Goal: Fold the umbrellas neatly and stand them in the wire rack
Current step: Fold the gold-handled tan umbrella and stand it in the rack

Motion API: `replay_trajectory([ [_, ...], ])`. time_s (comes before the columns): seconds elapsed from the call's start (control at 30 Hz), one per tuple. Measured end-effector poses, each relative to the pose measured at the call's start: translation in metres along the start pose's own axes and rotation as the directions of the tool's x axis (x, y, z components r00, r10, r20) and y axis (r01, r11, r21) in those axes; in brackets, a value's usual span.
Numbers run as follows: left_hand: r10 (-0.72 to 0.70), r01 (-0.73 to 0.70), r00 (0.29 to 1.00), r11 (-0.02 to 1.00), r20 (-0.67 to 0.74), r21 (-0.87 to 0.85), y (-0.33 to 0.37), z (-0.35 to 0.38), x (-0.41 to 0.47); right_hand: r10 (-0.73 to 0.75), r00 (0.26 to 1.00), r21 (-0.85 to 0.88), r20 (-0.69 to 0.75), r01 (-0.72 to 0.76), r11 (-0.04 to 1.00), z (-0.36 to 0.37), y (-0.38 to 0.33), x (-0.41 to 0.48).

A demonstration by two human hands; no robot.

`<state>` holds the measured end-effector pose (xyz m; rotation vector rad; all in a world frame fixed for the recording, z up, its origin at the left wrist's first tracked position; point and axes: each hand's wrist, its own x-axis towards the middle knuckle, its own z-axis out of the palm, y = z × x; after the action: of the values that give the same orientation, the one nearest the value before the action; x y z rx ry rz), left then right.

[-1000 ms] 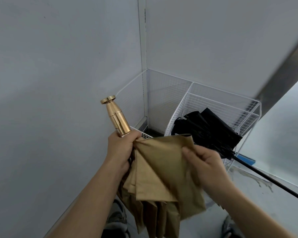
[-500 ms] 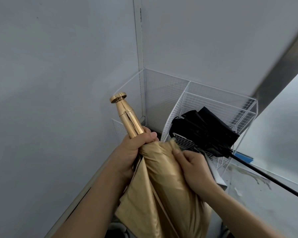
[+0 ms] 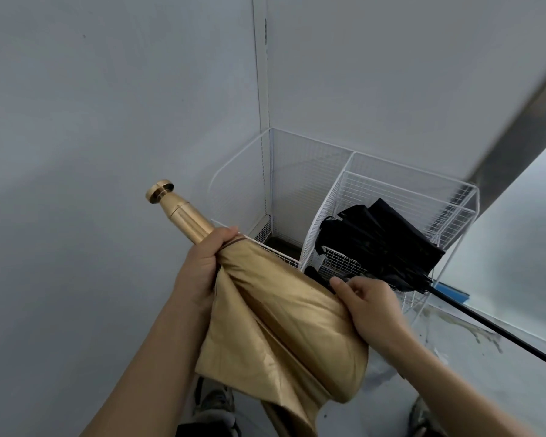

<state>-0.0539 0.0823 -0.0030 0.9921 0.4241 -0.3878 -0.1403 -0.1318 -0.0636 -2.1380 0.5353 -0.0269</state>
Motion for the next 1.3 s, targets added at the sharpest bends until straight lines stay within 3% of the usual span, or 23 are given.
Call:
replay_trajectory([
  [0.07,0.010,-0.008,0.997,1.000,-0.072,0.024,-0.001,-0.004,0.006,-0.073,0.989,-0.076,-0.132,0.063,0.995,-0.004,-0.002,-0.005],
  [0.17,0.038,-0.033,0.973,0.999,-0.227,0.029,-0.001,-0.010,0.015,-0.241,0.946,0.039,-0.216,0.255,0.966,-0.006,-0.009,-0.015],
  [0.27,0.058,-0.063,0.926,0.998,-0.374,-0.001,-0.003,-0.013,0.018,-0.391,0.920,0.251,0.014,0.375,0.892,-0.001,-0.014,-0.026],
  [0.37,0.111,-0.111,0.886,0.993,-0.451,0.026,-0.003,-0.011,0.016,-0.423,0.862,0.247,0.279,0.361,0.899,0.005,-0.011,-0.033],
  [0.47,0.186,-0.160,0.863,0.983,-0.471,0.095,-0.004,-0.008,0.015,-0.415,0.858,0.194,0.303,0.370,0.908,0.008,-0.009,-0.033],
  [0.57,0.224,-0.173,0.870,0.973,-0.440,0.155,-0.006,-0.005,0.014,-0.455,0.862,0.245,0.222,0.403,0.882,0.008,-0.011,-0.030],
  [0.73,0.276,-0.198,0.908,0.946,-0.317,0.257,-0.015,0.004,0.009,-0.397,0.900,0.420,0.181,0.294,0.859,0.007,-0.019,-0.032],
  [0.93,0.243,-0.225,0.970,0.916,-0.013,0.333,-0.020,0.011,0.003,-0.233,0.972,0.442,-0.035,0.224,0.868,-0.002,-0.023,-0.024],
  [1.1,0.148,-0.204,0.967,0.939,0.209,0.276,-0.024,0.024,-0.010,-0.180,0.970,0.358,-0.164,0.229,0.905,0.001,-0.014,-0.018],
  [1.3,0.074,-0.113,0.965,0.983,0.251,0.145,-0.029,0.031,-0.020,-0.177,0.978,0.307,-0.109,0.203,0.930,0.008,-0.015,-0.015],
])
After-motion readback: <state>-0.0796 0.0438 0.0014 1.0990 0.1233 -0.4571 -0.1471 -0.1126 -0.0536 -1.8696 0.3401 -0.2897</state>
